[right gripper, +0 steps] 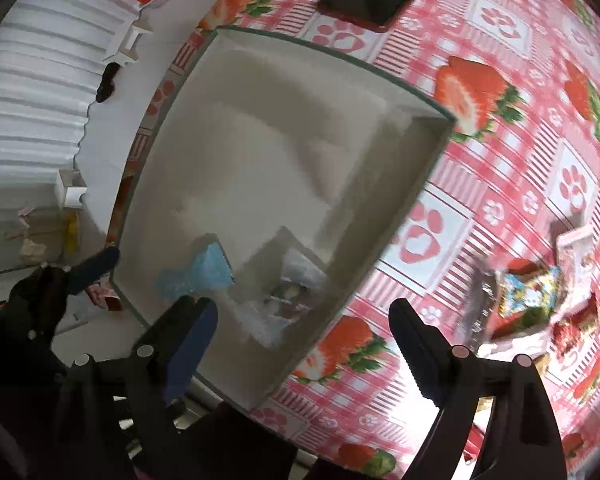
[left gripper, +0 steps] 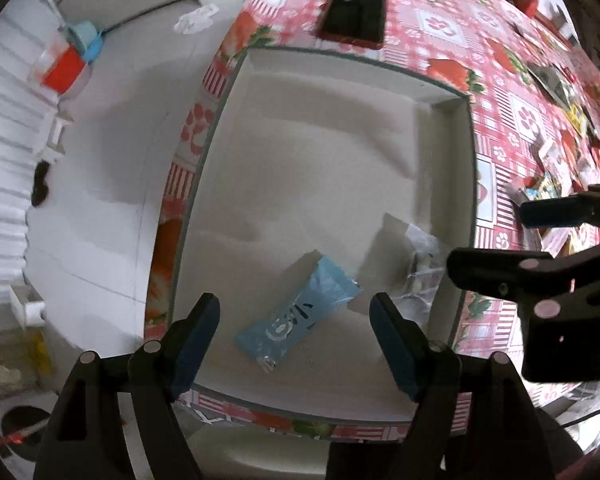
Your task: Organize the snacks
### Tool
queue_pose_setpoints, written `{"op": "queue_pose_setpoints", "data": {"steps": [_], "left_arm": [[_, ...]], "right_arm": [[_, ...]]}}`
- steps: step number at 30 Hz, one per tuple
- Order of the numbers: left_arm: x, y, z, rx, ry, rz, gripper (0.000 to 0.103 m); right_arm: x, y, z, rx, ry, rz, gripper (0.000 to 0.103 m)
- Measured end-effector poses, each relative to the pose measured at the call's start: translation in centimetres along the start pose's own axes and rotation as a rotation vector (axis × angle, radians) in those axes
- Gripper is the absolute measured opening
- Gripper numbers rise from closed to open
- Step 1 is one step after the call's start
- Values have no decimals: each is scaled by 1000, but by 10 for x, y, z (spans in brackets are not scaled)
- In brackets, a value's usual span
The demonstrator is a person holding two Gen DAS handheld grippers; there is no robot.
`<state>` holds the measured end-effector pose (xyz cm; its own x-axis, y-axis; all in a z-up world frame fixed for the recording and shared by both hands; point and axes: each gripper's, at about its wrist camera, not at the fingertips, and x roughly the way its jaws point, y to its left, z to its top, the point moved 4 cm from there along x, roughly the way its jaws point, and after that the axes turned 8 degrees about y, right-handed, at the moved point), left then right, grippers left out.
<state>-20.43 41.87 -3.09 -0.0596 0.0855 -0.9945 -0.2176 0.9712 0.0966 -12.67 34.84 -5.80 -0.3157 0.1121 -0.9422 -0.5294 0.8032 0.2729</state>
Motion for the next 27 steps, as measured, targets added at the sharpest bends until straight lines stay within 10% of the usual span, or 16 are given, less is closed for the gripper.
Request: {"op": "queue_pose_setpoints", "data": {"steps": [3, 16, 21, 27], "left_arm": [[-16, -12, -2, 40, -39, 6, 80], [-95, -85, 30, 370, -147, 8, 82], [-128, -143, 9, 643, -174, -1, 82], [-150, -171, 2, 733, -165, 4, 83]], "right_arm": [[-7, -11, -10, 19, -16, -12, 103], [-84, -107, -48, 300, -229, -36, 103], [-137, -117, -27, 271, -340, -90, 103], [-164, -103, -18, 195, -421, -162, 103]]}}
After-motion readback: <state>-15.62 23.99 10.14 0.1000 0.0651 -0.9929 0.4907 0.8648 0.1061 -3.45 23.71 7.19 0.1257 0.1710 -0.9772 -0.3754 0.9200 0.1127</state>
